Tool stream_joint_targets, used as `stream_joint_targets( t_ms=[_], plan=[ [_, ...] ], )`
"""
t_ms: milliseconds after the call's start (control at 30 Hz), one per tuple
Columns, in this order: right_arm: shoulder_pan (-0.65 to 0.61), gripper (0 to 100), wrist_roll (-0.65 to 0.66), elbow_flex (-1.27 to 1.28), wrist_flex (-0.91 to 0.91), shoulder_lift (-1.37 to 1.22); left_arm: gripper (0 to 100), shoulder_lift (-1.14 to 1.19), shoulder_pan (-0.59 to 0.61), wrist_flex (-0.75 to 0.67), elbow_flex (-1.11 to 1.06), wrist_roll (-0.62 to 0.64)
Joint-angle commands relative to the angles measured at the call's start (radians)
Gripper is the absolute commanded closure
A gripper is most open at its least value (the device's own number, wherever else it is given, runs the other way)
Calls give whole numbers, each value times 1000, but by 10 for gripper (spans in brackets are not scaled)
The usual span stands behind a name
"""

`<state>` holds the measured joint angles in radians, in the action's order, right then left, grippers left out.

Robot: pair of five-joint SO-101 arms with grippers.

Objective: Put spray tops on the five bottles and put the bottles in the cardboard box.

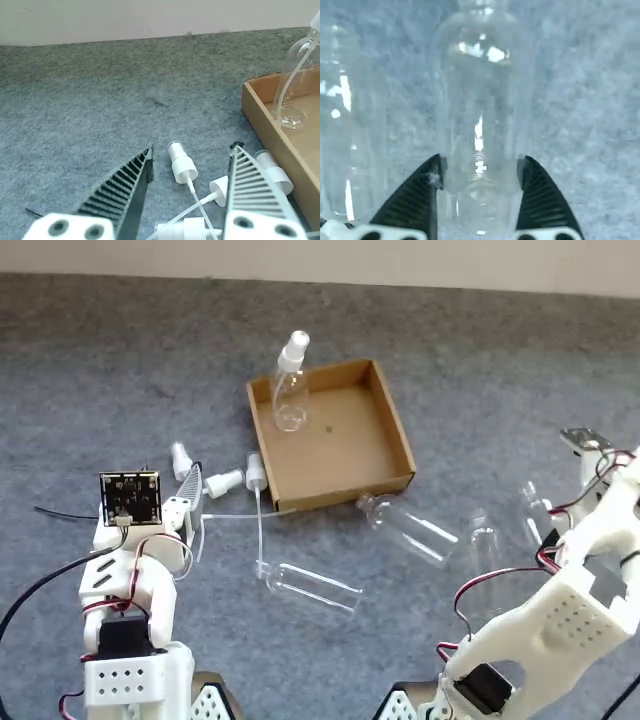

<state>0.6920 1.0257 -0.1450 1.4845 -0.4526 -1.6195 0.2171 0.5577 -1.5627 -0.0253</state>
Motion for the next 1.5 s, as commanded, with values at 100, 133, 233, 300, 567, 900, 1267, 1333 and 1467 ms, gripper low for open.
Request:
stream_joint_targets(
  t_ms=[100,133,233,300,567,900,1267,1333,1467],
  plan=[
    [27,833,15,-25,-15,12,779,-8,-8,-15,7,-9],
    [24,813,14,-24,-13,12,779,-8,-8,-15,7,-9],
    [16,784,6,-25,-13,13,779,-8,-8,-15,7,-9],
    [5,784,-35,-28,-15,16,779,-8,-8,-15,7,-9],
    [-70,728,-104,-35,10,19,779,-10,-5,-15,7,-9],
    [-174,701,-255,-232,42,24,779,-10,-5,-15,7,-9],
    [-203,702,-196,-383,36,-48,779,-10,-4,-15,7,-9],
    [-203,702,-193,-384,41,-88,779,-10,-4,-15,7,-9],
    [-203,702,-175,-384,44,-131,779,-10,-4,-15,7,-9]
  ],
)
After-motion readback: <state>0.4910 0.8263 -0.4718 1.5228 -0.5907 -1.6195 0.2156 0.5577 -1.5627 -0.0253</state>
